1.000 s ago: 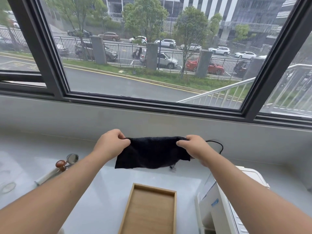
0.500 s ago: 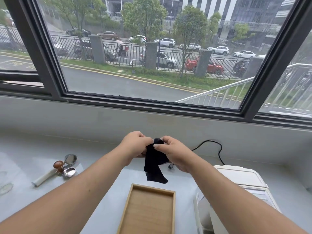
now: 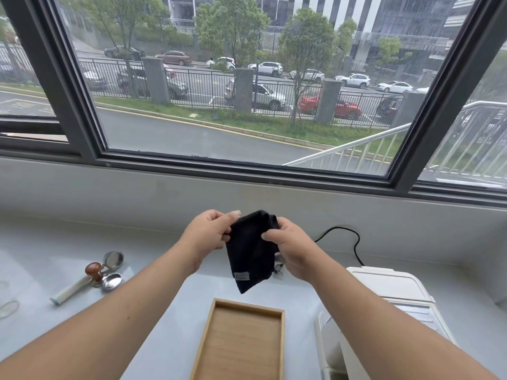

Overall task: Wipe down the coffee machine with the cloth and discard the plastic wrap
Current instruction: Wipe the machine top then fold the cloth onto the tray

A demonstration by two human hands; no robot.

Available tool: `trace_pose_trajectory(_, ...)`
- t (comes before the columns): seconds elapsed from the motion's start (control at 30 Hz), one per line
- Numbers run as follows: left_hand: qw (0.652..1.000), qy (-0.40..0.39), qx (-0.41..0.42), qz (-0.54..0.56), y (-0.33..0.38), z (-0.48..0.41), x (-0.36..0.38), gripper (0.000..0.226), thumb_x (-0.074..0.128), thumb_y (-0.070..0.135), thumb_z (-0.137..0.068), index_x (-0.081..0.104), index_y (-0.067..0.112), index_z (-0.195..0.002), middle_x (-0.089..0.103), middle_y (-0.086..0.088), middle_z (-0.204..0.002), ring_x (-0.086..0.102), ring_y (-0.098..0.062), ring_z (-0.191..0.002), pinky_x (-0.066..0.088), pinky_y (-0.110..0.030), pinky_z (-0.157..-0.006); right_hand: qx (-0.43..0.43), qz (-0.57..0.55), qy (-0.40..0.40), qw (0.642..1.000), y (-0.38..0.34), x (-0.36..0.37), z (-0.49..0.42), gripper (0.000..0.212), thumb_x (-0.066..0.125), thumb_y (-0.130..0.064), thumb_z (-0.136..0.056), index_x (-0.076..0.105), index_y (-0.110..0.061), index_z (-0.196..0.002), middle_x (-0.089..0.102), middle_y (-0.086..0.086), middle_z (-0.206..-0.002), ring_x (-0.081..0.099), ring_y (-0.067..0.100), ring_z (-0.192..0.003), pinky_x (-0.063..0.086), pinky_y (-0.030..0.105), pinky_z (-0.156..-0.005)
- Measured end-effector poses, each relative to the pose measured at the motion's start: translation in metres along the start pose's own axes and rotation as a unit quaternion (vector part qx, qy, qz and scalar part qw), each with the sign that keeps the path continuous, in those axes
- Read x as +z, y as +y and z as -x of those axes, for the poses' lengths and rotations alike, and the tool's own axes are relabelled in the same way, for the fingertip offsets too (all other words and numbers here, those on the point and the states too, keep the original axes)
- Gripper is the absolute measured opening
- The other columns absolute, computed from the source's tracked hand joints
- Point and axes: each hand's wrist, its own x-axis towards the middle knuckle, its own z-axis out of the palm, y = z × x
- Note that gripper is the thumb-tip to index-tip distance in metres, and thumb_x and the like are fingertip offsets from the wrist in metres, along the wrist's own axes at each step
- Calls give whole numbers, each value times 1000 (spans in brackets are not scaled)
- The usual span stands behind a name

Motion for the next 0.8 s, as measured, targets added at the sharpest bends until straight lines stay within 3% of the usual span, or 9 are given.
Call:
trace_pose_trajectory(0.07, 999, 19, -27, -24, -11, 1, -9, 67, 77, 70, -71, 62, 20, -113, 68, 1, -116, 66, -20, -108, 55, -42, -88, 13, -53, -11, 998, -1, -5, 1, 31, 50, 0, -98, 62, -14, -124, 76, 6, -104, 72, 26, -93, 56, 40, -74)
trace_pose_trajectory(0.13, 997, -21, -73, -14, -19, 2, -15, 81, 78, 76, -63, 59, 27, -124, 62, 7, -129, 59, -17, -120, 51, -45, -99, 18, -111, -25, 993, -2, -9, 1, 33, 47, 0, -100, 62, -13, -126, 76, 10, -108, 71, 31, -98, 59, 44, -79)
trace_pose_trajectory(0.23, 981, -137, -134, -12, -24, 7, -14, 75, 75, 80, -63, 65, 37, -123, 63, 5, -135, 60, -18, -124, 43, -47, -109, 19, -189, -41, 981, -4, -10, 0, 36, 44, 1, -100, 60, -10, -130, 74, 13, -111, 71, 31, -98, 62, 45, -80)
trace_pose_trajectory(0.33, 969, -198, -142, 31, -26, 7, -3, 66, 69, 73, -83, 70, 25, -129, 75, -4, -127, 70, -22, -116, 51, -44, -105, 15, -228, -47, 972, -5, -8, -1, 36, 45, 0, -100, 61, -10, -131, 75, 13, -111, 73, 28, -97, 63, 39, -74)
trace_pose_trajectory(0.47, 978, -150, -90, 111, -20, 3, 6, 33, 65, 29, -102, 61, 12, -130, 80, -5, -107, 78, -24, -93, 63, -38, -75, 28, -228, -39, 972, -2, -8, -4, 33, 46, -10, -102, 58, -12, -133, 74, 12, -117, 73, 28, -99, 63, 41, -77)
trace_pose_trajectory(0.6, 985, -112, -59, 120, -19, -2, 8, 25, 64, 15, -101, 58, 18, -126, 81, -4, -97, 78, -23, -82, 61, -35, -63, 58, -133, -30, 989, 9, -8, -8, 42, 66, -25, -99, 53, -16, -138, 72, 13, -130, 73, 32, -114, 61, 54, -92)
trace_pose_trajectory(0.7, 987, -96, -55, 117, -24, -4, 10, 25, 65, 12, -100, 58, 19, -123, 81, -6, -97, 77, -22, -77, 60, -33, -58, 79, -55, -6, 995, 25, -7, -12, 40, 67, -5, -94, 55, -19, -130, 76, 10, -115, 79, 25, -89, 64, 47, -71)
trace_pose_trajectory(0.8, 991, -73, -66, 91, -40, -5, 11, 25, 66, 9, -98, 59, 17, -121, 80, -13, -104, 76, -25, -79, 64, -41, -64, 96, -47, 23, 994, 42, -8, -14, 36, 62, 0, -93, 58, -19, -123, 75, 10, -111, 79, 24, -80, 63, 45, -64)
